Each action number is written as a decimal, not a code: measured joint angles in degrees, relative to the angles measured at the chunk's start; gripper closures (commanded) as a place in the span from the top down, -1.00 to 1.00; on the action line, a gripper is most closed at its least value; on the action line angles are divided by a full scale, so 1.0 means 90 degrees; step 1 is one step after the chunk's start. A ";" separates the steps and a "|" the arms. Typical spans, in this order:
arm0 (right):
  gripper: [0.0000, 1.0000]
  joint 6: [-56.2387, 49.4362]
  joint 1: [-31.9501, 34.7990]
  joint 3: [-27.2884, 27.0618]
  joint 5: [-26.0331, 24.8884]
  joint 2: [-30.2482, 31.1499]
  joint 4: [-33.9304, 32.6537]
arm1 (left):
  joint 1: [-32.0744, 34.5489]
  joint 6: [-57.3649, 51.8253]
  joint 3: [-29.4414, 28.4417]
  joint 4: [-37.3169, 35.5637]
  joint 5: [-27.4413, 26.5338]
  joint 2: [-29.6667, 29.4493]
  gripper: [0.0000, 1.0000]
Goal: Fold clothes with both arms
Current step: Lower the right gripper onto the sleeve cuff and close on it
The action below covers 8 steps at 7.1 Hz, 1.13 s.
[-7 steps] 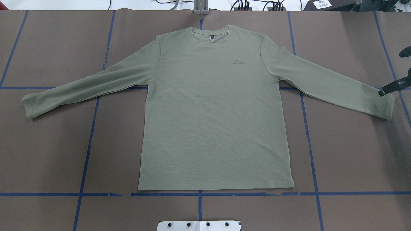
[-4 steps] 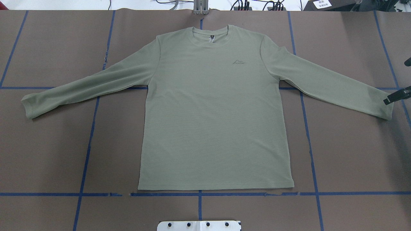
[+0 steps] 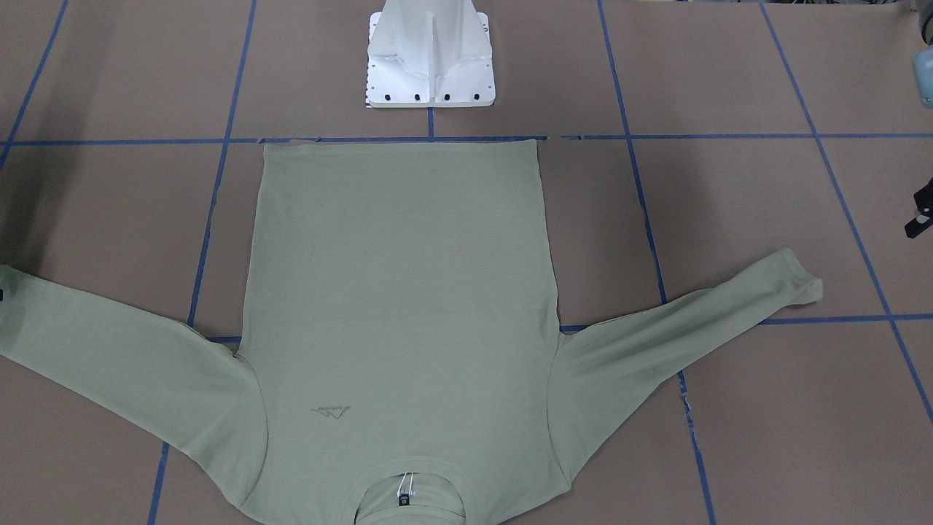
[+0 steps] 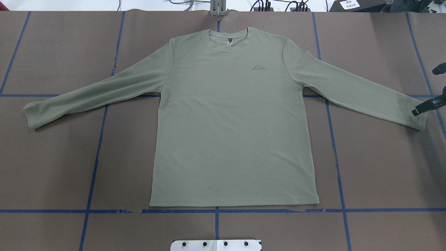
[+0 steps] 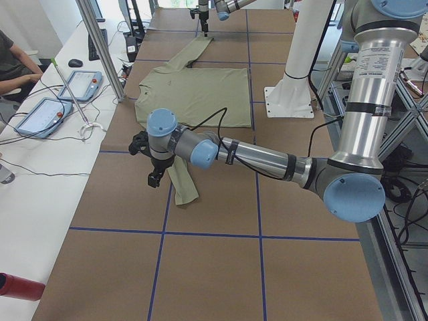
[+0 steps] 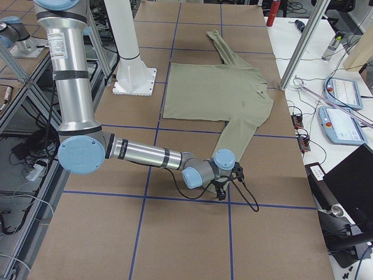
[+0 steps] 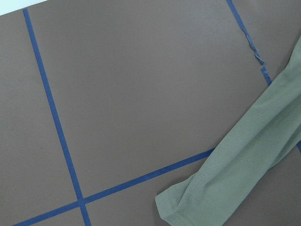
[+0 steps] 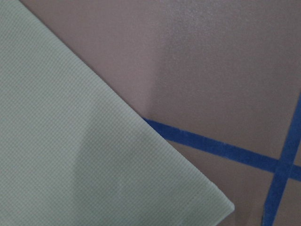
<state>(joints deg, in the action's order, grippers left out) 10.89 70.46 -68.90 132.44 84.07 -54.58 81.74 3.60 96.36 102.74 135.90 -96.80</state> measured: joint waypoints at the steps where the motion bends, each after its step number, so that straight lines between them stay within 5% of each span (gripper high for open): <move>1: 0.98 0.0000 -0.0035 0.0001 -0.0012 -0.0003 0.0000 | 0.0000 0.0006 0.0003 0.0000 -0.0001 0.0003 1.00; 8: 0.59 0.0001 -0.0056 0.0021 -0.0018 0.0054 -0.0050 | 0.0000 0.0011 0.0016 0.0000 -0.0002 0.0003 1.00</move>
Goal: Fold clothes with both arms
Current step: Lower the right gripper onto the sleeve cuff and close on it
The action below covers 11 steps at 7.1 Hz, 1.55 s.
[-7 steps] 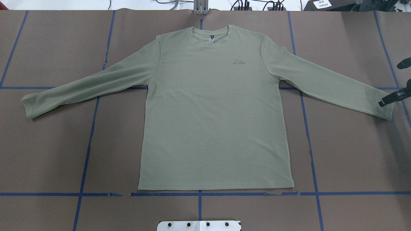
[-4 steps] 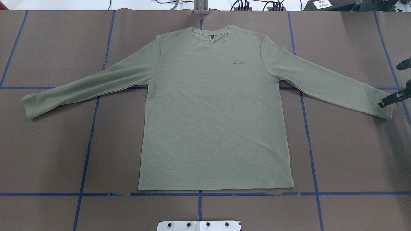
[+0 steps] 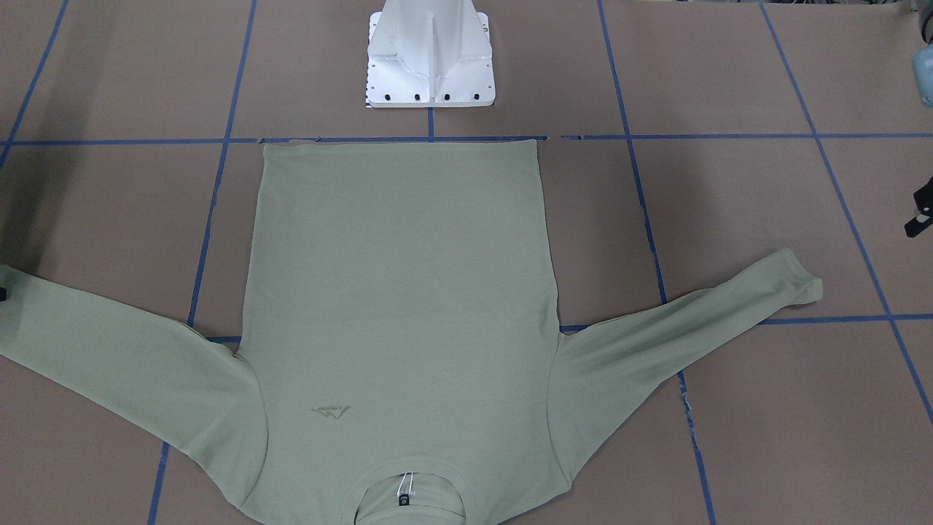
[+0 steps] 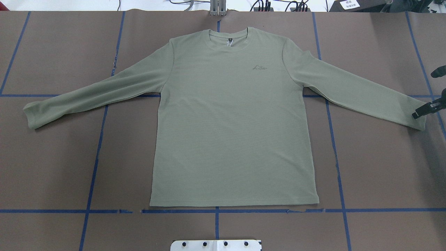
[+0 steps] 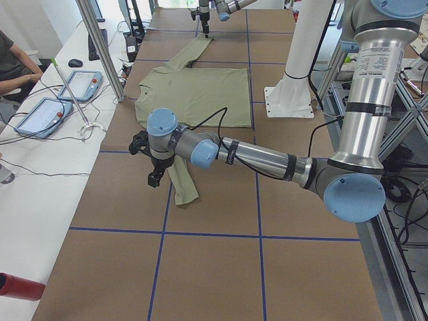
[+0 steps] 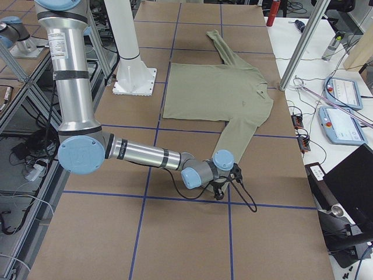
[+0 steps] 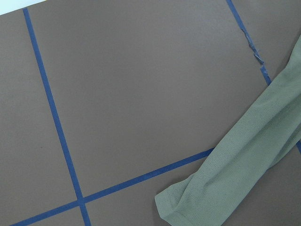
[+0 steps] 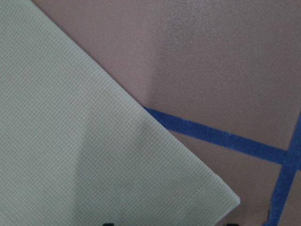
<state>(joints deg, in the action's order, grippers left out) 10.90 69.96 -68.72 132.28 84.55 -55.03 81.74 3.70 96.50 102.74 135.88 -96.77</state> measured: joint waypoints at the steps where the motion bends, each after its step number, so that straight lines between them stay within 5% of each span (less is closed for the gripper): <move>1: 0.39 0.0000 0.0000 0.0002 0.0002 0.0005 -0.0005 | 0.0000 0.0001 0.0000 0.0000 0.0000 0.0000 1.00; 2: 0.06 0.0000 0.0000 0.0001 0.0006 0.0007 -0.0010 | 0.0000 0.0004 0.0000 0.0000 0.0000 0.0000 1.00; 6: -0.52 0.0018 0.0006 -0.0053 0.0051 -0.0013 -0.0025 | 0.0000 0.0009 0.0000 0.0000 0.0000 -0.0001 1.00; 8: -1.00 0.0067 0.0017 -0.0161 0.0075 -0.0012 -0.0030 | 0.0000 0.0009 0.0000 0.0000 -0.0004 -0.0007 1.00; 11: -1.00 0.0603 0.0054 -0.0691 0.0213 0.0222 -0.0010 | 0.0000 0.0009 -0.0001 0.0000 0.0000 -0.0001 1.00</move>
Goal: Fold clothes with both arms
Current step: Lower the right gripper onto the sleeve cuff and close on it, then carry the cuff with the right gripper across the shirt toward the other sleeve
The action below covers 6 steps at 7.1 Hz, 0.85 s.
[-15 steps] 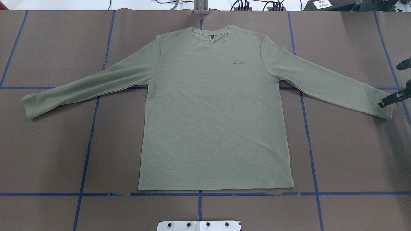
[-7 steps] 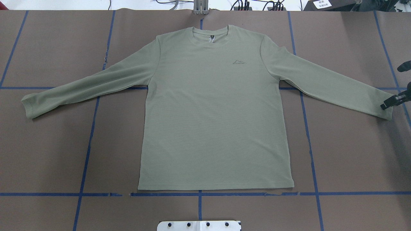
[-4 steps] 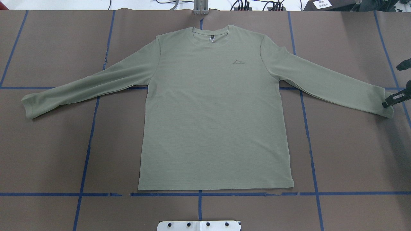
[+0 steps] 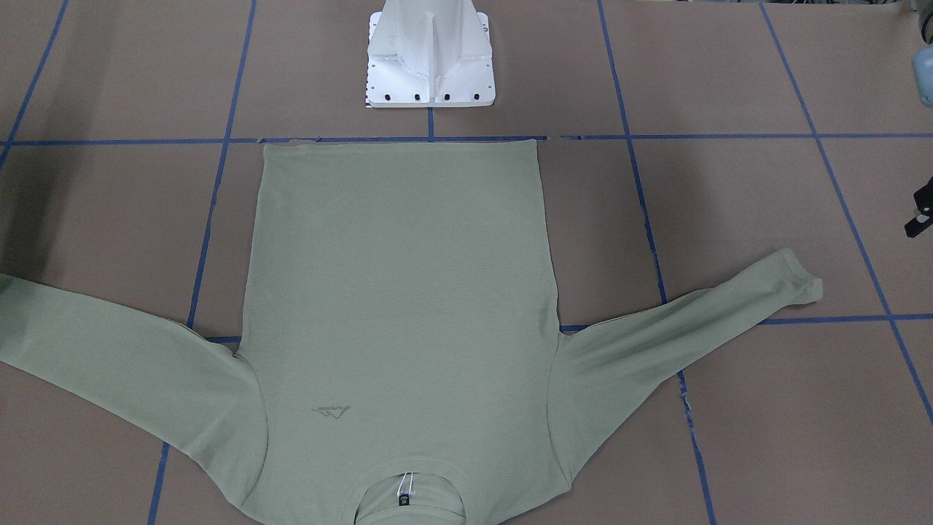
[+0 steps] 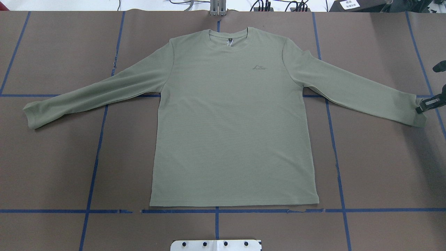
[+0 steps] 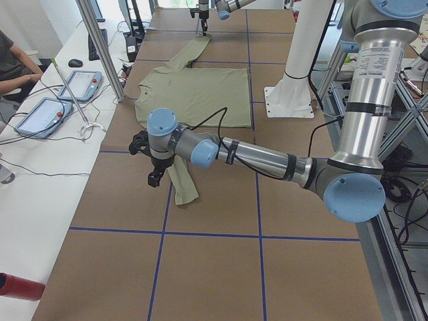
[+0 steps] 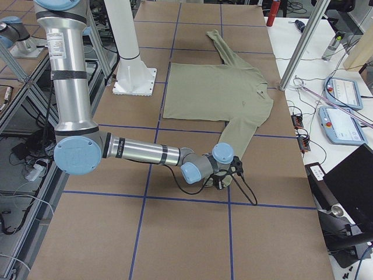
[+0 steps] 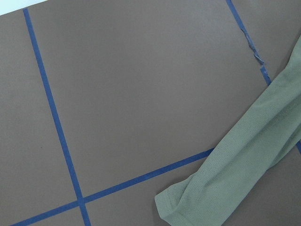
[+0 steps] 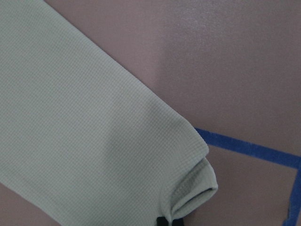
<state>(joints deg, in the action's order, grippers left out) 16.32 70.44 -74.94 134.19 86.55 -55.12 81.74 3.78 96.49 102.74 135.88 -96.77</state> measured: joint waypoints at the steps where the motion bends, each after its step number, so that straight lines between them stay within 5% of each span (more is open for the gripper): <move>1: -1.00 0.0256 0.0003 -0.0157 0.0041 0.0105 0.0029 | 0.0000 0.0002 -0.0004 0.0000 0.0000 0.0000 1.00; 6: -1.00 0.1101 -0.0012 -0.1181 0.0592 -0.0202 0.0036 | 0.0006 0.0003 0.0001 -0.0009 0.0000 0.0009 1.00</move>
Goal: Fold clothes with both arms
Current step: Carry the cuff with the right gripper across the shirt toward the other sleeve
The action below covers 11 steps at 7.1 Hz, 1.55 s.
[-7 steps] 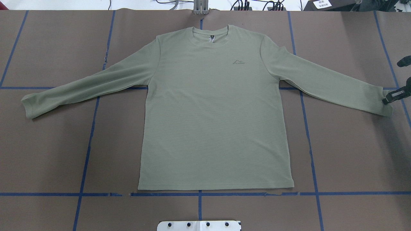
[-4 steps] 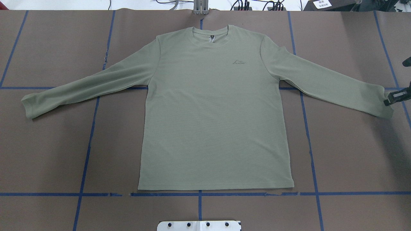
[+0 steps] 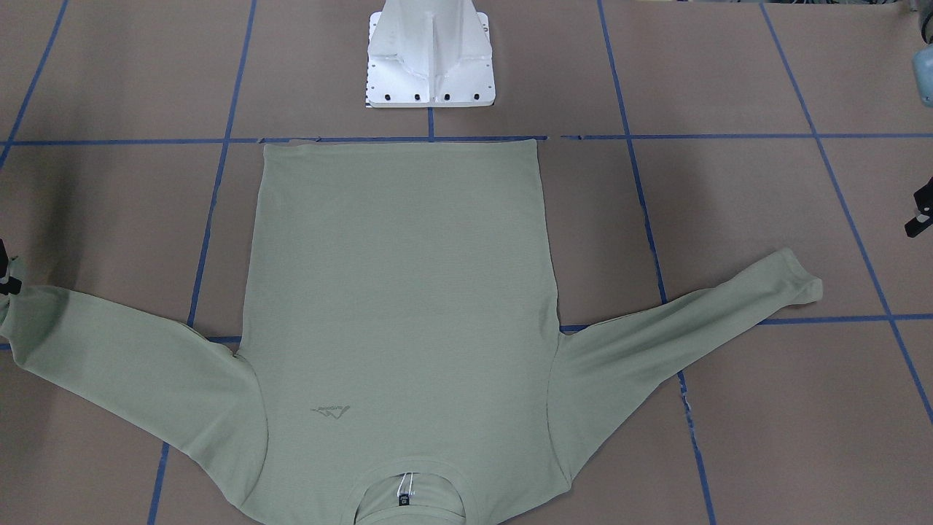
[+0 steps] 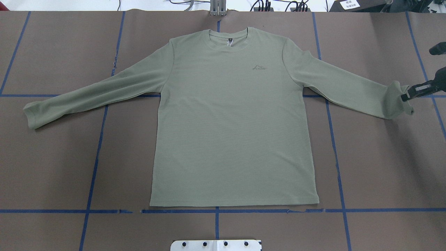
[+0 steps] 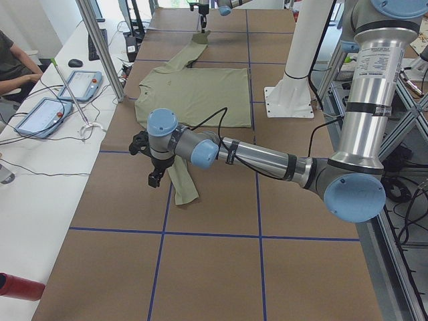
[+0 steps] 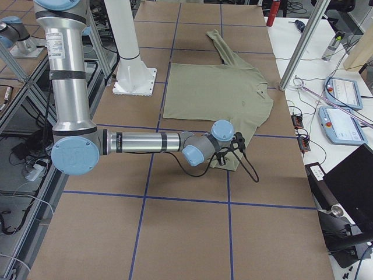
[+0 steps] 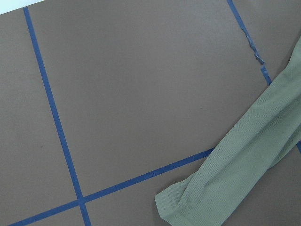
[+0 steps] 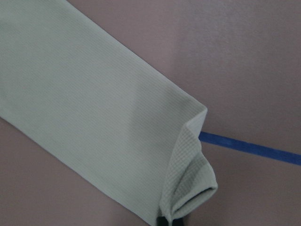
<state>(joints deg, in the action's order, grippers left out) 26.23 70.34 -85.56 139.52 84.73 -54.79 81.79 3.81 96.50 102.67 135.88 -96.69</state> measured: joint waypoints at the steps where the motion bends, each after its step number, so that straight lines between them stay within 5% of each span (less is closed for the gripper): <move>1: -1.00 0.0274 -0.0050 -0.0085 0.0052 -0.0371 -0.0036 | 0.0002 -0.0002 0.0000 -0.0001 -0.0002 0.0001 1.00; 5: -1.00 0.2891 -0.0868 0.0097 -0.0160 -0.2730 -0.0095 | -0.0005 -0.0003 -0.0013 -0.0007 -0.0009 -0.0033 1.00; 8: -1.00 0.4159 -0.2045 0.0372 -0.1554 -0.4849 -0.1109 | -0.0006 -0.0010 -0.0047 -0.0009 -0.0010 -0.0025 1.00; 11: -1.00 0.4201 -0.3248 0.1387 -0.3006 -0.5794 -0.1295 | 0.0000 -0.0007 -0.0073 -0.0008 -0.0010 -0.0024 1.00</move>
<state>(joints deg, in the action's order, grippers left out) 64.04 41.10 -73.08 112.47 32.59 -66.45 81.80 3.75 95.85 102.60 135.79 -96.91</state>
